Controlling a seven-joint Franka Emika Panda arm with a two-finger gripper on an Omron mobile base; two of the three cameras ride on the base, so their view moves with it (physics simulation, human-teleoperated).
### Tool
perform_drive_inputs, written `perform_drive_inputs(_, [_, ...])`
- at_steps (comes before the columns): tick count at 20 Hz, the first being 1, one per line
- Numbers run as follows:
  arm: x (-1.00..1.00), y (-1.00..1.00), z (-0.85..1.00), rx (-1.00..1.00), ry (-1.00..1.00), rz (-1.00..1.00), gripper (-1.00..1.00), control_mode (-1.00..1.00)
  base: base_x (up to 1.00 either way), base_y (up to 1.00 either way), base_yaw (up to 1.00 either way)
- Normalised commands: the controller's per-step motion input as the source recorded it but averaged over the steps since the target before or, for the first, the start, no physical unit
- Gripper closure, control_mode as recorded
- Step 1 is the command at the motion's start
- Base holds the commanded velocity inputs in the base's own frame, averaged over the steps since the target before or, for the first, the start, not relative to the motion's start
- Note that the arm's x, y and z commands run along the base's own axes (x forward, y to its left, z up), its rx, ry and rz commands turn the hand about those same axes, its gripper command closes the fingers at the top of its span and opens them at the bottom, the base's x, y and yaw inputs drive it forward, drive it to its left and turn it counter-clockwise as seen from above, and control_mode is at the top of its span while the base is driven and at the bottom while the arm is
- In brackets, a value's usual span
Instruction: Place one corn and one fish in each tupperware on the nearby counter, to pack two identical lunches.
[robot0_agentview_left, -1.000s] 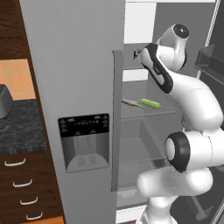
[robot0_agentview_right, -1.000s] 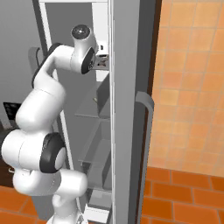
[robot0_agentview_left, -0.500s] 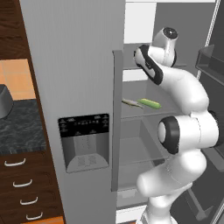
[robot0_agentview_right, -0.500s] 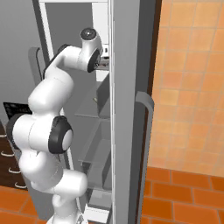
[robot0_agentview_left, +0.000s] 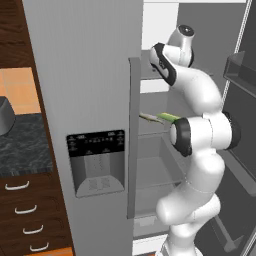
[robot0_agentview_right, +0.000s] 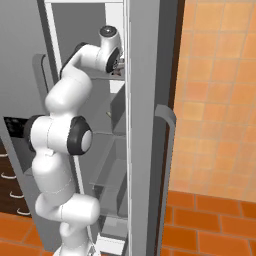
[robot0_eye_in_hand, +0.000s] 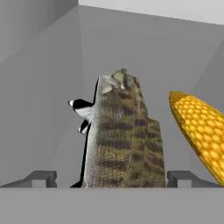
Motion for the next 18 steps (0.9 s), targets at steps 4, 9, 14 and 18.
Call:
perform_drive_inputs(4, [0.22,0.00,-0.56,0.00,0.06,0.00,1.00,-1.00,0.00,0.00,0.00])
perform_drive_inputs(9, [-0.08,0.00,-0.33,0.00,-0.01,0.00,1.00,-1.00,0.00,0.00,0.00])
perform_drive_inputs(14, [-0.62,0.00,0.00,0.00,-0.05,0.00,1.00,-1.00,0.00,0.00,0.00])
perform_drive_inputs(18, [-0.83,0.00,0.00,0.00,-0.12,0.00,1.00,-1.00,0.00,0.00,0.00])
